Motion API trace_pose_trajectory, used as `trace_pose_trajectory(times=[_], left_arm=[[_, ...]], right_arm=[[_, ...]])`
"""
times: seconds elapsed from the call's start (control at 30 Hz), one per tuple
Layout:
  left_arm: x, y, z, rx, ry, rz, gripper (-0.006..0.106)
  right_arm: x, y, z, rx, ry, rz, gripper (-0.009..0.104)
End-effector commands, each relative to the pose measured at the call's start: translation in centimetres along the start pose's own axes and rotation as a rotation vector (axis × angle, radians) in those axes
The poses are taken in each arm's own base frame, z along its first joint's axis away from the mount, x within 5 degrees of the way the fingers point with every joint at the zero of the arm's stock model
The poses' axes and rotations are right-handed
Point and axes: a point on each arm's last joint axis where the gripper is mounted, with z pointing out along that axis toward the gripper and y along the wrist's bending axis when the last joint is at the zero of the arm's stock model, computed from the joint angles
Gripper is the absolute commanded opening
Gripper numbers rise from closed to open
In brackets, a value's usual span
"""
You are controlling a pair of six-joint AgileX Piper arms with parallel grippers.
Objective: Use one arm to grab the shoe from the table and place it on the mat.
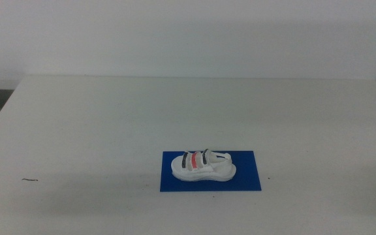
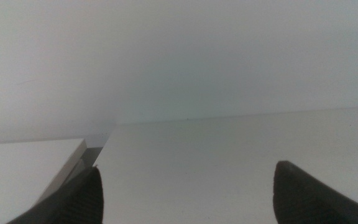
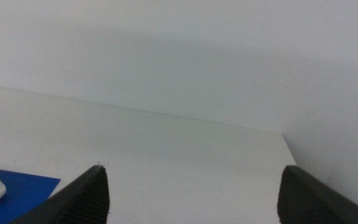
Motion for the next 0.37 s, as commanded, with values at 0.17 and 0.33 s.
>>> trace_pose_trajectory(times=[0.17, 0.33], left_arm=[[-0.1, 0.0, 0.0, 0.002, -0.007, -0.007, 0.094], [-0.1, 0.0, 0.0, 0.002, -0.007, -0.007, 0.094]], right_arm=[[2.8, 0.4, 0.1, 0.007, 0.017, -0.006, 0.081], [3.1, 0.4, 0.1, 0.003, 0.047, -0.006, 0.081]])
